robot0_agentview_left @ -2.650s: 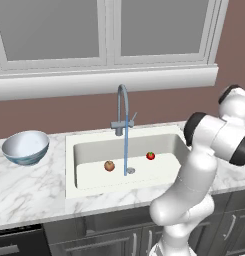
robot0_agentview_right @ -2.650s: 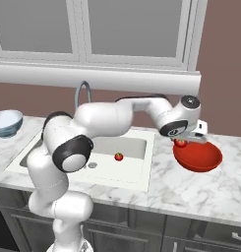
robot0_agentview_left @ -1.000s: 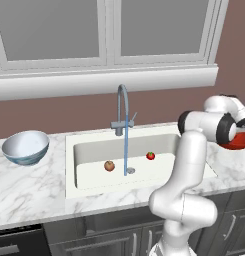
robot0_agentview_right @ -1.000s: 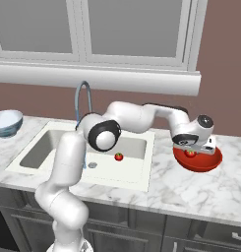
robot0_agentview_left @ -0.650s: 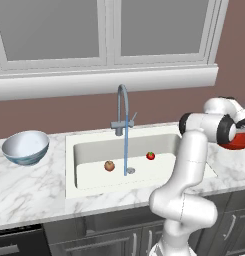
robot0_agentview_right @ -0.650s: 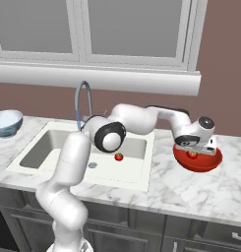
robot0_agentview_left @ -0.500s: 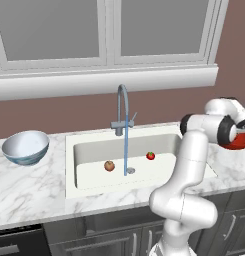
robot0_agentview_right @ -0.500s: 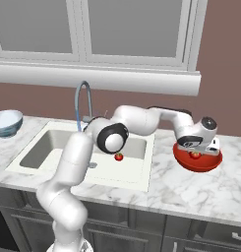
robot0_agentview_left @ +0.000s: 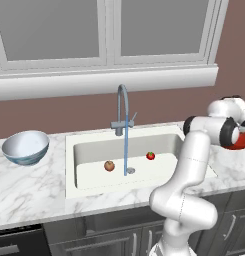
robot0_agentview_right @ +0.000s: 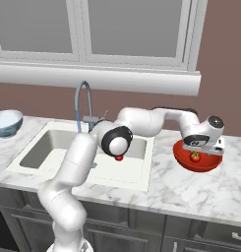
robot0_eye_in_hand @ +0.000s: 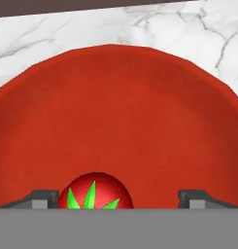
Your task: Pick the tomatos from the sink and place them in one bowl. Place the peach in the other bowl. Then turn off the sink faucet.
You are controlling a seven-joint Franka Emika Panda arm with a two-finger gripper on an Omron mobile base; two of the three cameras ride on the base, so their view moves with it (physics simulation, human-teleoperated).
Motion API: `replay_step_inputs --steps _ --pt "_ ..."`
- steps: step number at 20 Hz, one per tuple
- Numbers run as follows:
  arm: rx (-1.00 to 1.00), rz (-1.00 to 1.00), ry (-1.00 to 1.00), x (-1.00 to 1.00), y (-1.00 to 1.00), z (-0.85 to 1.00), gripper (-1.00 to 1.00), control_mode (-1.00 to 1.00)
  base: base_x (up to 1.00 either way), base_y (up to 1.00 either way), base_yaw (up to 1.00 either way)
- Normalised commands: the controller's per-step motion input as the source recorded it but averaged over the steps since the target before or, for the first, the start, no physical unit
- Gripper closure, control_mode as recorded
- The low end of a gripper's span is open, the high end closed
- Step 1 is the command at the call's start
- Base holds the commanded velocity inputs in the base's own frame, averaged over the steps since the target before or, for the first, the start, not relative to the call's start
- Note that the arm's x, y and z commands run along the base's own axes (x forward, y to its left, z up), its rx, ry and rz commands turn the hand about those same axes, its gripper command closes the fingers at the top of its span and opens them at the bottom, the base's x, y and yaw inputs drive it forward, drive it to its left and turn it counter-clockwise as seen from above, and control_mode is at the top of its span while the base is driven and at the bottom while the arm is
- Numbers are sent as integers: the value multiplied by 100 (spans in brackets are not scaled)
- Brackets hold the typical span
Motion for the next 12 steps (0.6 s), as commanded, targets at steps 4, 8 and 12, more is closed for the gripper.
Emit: replay_step_inputs --steps 4,8,12 --pt "0 0 1 -10 14 62 -100 -100 0 0 0" --pt "-4 0 0 -27 47 44 -100 -100 0 0 0" --pt "-7 0 0 -33 73 6 -100 -100 0 0 0"
